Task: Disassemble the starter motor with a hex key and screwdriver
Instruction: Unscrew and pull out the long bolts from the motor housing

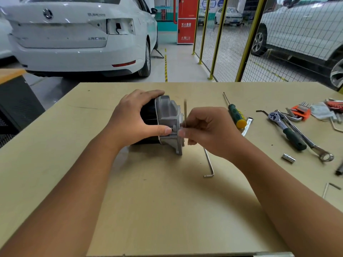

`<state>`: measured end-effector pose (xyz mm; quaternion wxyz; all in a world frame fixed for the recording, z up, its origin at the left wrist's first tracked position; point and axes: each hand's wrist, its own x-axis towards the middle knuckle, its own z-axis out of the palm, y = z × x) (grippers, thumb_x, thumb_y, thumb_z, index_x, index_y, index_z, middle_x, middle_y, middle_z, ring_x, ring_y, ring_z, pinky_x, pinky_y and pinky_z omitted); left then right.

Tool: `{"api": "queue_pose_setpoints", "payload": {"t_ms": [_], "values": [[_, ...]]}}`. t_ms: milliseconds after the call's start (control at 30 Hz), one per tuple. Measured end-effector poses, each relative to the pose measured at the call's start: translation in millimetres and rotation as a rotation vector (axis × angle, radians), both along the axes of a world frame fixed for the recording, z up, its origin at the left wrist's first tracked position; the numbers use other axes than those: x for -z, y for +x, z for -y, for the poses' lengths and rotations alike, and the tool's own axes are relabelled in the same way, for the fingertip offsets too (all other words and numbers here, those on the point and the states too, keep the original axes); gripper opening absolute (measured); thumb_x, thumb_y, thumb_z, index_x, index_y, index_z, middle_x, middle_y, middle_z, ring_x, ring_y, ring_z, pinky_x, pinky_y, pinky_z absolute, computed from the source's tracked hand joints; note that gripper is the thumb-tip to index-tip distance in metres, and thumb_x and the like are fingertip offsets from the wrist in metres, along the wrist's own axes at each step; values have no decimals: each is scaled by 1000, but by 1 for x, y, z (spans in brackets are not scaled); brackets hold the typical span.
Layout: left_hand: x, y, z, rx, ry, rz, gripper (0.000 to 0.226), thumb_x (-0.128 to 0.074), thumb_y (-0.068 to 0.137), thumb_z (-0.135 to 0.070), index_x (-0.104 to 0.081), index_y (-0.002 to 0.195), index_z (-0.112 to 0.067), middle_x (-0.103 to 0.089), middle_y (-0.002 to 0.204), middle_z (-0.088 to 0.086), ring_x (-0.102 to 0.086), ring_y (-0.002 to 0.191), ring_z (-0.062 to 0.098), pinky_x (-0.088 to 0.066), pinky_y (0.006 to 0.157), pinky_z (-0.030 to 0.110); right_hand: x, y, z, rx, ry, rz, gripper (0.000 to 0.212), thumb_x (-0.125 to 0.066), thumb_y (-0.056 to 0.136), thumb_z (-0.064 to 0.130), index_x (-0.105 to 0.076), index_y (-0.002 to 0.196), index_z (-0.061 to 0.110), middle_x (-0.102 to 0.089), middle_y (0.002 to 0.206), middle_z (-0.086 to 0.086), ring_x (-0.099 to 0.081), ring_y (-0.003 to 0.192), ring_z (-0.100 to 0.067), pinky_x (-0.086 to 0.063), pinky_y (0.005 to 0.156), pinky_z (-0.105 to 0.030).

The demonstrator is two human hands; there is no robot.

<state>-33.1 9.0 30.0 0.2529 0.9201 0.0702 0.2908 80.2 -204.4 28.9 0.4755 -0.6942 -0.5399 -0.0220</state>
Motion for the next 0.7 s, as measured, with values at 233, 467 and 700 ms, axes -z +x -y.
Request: {"api": "queue_pose_setpoints", "payload": {"t_ms": [233,467,700], "values": [[0,0,-1,2,14,1,100,-79,53,-76,-55,145,-42,-60,127,-9,-57,120,19,-49,104,50,6,-1,-9,65,87,-194,12,-76,87,4,-70,97,1,-70,66,-14,-69,50,-22,-60,51,-39],[0,1,0,-5,10,12,99,-77,52,-75,-55,143,-43,-59,125,-12,-56,119,18,-48,104,47,0,-1,-8,89,52,7,6,-80,82,5,-74,85,5,-71,70,-7,-69,60,-22,-59,59,-45],[0,1,1,-12,9,5,100,-77,52,-75,-55,144,-43,-58,123,-12,-56,118,18,-48,104,47,-9,-1,2,-15,-58,370,11,-84,74,-3,-79,79,5,-68,83,-8,-65,73,-21,-53,63,-38]]}}
